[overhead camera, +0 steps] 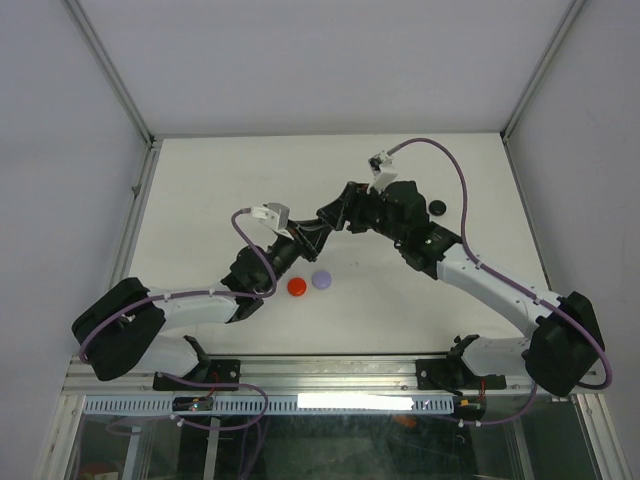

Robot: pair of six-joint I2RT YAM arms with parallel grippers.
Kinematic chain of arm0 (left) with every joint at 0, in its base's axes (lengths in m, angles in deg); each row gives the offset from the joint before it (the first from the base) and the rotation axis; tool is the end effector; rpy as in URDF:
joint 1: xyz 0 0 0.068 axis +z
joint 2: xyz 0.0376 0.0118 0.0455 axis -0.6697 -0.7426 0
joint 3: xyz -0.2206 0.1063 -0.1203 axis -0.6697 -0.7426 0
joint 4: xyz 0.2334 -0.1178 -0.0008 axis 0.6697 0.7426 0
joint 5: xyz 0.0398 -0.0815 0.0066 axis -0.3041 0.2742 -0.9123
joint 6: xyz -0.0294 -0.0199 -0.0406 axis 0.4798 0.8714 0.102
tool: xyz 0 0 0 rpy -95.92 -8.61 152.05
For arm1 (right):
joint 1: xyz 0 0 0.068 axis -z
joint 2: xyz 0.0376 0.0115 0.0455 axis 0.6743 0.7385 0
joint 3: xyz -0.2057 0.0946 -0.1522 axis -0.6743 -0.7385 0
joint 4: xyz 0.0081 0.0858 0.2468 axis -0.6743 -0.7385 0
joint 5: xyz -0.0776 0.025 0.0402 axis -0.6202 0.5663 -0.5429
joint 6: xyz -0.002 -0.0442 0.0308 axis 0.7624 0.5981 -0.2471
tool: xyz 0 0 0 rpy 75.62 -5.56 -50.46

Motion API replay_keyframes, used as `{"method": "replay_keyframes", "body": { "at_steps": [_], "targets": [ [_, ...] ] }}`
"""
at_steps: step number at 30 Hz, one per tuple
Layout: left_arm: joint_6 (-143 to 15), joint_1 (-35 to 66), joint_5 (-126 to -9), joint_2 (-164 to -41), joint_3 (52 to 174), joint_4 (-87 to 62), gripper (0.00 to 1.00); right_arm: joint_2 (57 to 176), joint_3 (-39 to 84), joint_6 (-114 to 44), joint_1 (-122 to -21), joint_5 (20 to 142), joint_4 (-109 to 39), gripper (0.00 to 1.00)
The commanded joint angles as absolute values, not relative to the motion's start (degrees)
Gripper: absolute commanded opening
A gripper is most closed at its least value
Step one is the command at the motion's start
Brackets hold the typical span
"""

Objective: Insert the wireless bluetooth earbuds into the charging case
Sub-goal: Pick up the charging case at the center of the board.

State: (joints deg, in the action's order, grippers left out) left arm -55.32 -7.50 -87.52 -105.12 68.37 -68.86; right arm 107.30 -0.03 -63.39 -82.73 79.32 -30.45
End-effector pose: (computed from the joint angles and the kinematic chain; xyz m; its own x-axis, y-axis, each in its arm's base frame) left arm 0.1839 -0.2041 0.2352 -0.1233 -0.3672 -0.9219 0.6055 0.7082 -0.3631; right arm 0.2227 0.1943 0.3125 -0.5773 0.2586 -0.7745 -0.4815 0.6583 0.5787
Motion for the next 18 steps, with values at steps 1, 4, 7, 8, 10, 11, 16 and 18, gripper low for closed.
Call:
{"method": "replay_keyframes", "body": {
  "at_steps": [1,4,7,8,10,11,16,18],
  "targets": [
    [-57.94,-6.58,-83.3,-101.64,65.55,-73.9,0.0,104.67,5.89,-53.41,-81.99,84.14,-30.78,0.67],
    [-57.53,-3.96,-75.77,-99.68,63.53,-74.9,0.0,103.51,7.51,-47.38,-80.26,90.21,-32.61,0.71],
    [-55.92,-0.03,-67.69,-97.79,61.53,-77.08,0.0,102.78,8.94,-41.28,-78.1,98.08,-34.92,0.73],
    [-55.09,1.4,-64.64,-97.33,60.99,-77.86,0.0,102.59,9.16,-39.6,-77.57,100.24,-35.65,0.74],
    [-53.17,4.25,-58.83,-96.43,60.22,-79.42,0.0,102.01,9.46,-37.02,-76.59,103.88,-36.9,0.74],
    [-52.69,5.32,-56.48,-95.98,59.93,-80.04,0.0,101.71,9.6,-35.64,-76.21,105.42,-37.17,0.74],
    [-52.47,8.27,-45.8,-94.2,60.54,-80.01,0.0,101.83,9.88,-30.65,-76.11,111.3,-39.12,0.75],
    [-51.52,8.61,-42.85,-93.94,61.09,-80.37,0.0,102.2,9.83,-28.56,-76.19,114.3,-39.46,0.75]
  ]
}}
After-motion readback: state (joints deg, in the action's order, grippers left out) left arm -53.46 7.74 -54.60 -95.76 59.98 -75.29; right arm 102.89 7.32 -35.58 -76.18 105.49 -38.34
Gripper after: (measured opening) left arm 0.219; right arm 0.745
